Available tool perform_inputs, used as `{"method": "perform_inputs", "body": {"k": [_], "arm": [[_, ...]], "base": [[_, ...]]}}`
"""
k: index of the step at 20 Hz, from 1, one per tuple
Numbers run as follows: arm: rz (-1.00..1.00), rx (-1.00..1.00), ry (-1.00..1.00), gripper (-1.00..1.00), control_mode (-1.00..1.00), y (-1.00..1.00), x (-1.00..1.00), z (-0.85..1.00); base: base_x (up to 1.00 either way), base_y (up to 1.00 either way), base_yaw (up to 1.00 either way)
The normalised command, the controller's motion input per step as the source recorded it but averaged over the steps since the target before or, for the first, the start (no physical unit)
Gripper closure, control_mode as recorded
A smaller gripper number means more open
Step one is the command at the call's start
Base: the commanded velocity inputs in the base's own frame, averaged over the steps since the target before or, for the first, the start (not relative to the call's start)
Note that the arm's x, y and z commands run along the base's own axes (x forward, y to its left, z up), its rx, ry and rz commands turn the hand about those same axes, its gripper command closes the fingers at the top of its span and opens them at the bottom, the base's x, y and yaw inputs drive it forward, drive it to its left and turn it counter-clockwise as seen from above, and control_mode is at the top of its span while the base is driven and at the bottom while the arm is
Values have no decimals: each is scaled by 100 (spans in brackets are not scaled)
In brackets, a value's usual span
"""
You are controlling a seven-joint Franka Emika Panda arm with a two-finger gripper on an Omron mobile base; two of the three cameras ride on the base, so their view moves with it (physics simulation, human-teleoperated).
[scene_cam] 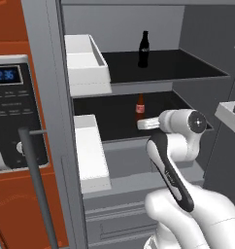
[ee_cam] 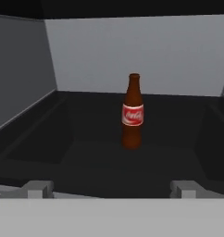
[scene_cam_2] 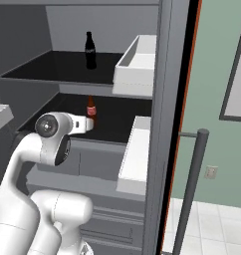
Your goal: Open the fridge, grab two sodas, and place both sodas inside the bowl with ice on the dining counter.
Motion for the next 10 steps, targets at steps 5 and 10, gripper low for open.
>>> {"method": "perform_inputs", "body": {"k": [5,10], "arm": [[0,0,-2,-100,-100,-9,10,11],[0,0,0,-100,-100,-1,21,6]], "base": [[0,0,0],[0,0,0]]}}
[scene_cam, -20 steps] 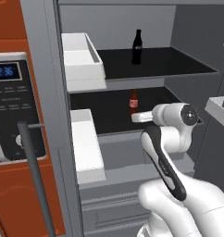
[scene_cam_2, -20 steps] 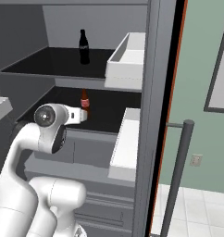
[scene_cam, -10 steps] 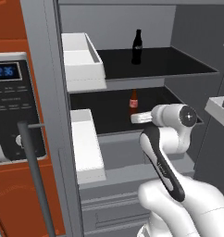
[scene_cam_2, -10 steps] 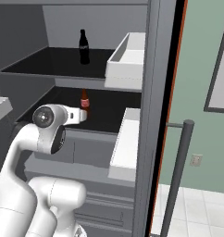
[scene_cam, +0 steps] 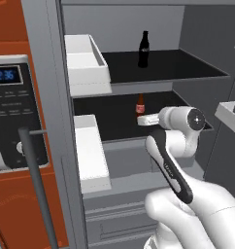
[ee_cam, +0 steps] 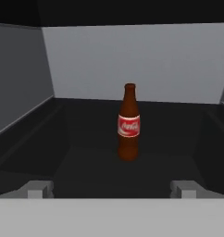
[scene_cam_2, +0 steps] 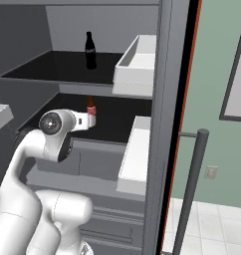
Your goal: Open the fridge, grab two sodas, and place both sodas inside the bowl with ice on the dining counter.
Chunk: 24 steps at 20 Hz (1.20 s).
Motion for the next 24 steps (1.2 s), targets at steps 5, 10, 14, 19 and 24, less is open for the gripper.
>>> {"method": "perform_inputs", "body": {"k": [5,10,14,19,24], "arm": [[0,0,-1,-100,-100,0,26,0],[0,0,-1,-100,-100,0,27,0],[0,0,0,-100,-100,-3,28,0],[0,0,0,-100,-100,-4,34,0],[0,0,0,-100,-100,-4,39,0]], "base": [[0,0,0],[0,0,0],[0,0,0],[0,0,0],[0,0,0]]}}
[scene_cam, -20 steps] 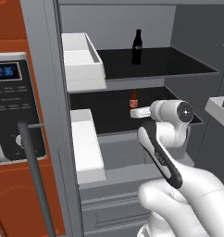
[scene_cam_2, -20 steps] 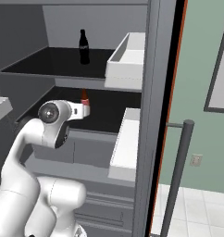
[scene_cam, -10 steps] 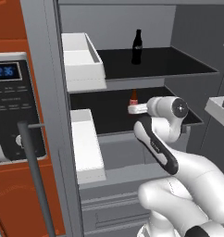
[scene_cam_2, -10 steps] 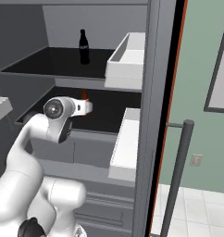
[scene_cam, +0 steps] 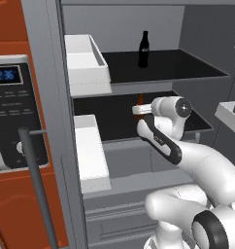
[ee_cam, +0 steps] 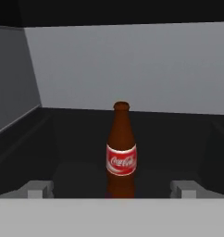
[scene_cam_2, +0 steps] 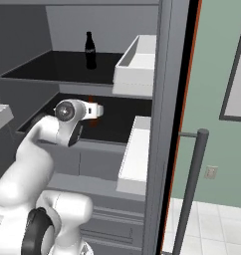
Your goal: Open the fridge, grab two sodas, and place both sodas inside the bowl with ice on the dining counter.
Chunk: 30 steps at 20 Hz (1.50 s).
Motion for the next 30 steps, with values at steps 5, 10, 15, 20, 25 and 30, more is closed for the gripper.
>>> {"method": "perform_inputs", "body": {"k": [5,10,15,20,25,30], "arm": [[0,0,0,-100,-100,0,38,0],[0,0,0,-100,-100,0,26,-1],[0,0,0,-100,-100,0,19,-11],[0,0,0,-100,-100,0,15,-10],[0,0,0,-100,-100,0,16,-10],[0,0,0,-100,-100,0,17,-8]], "base": [[0,0,0],[0,0,0],[0,0,0],[0,0,0],[0,0,0],[0,0,0]]}}
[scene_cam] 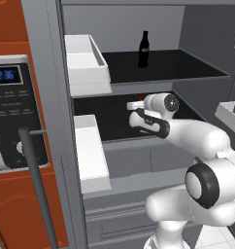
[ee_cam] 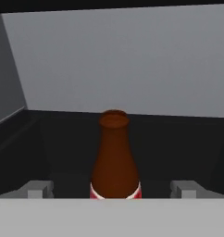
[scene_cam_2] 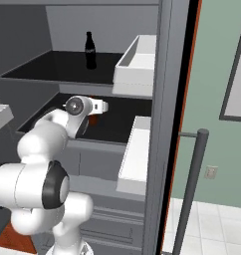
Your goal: Open the fridge, grab two sodas, and place both sodas inside the bowl with ice on the dining counter.
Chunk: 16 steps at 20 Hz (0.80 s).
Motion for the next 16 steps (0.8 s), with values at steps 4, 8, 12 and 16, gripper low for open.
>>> {"method": "perform_inputs", "body": {"k": [4,8,12,16], "arm": [[0,0,0,-100,-100,-1,15,-10],[0,0,0,-100,-100,-2,17,-9],[0,0,0,-100,-100,0,15,-10],[0,0,0,-100,-100,0,14,-8]], "base": [[0,0,0],[0,0,0],[0,0,0],[0,0,0]]}}
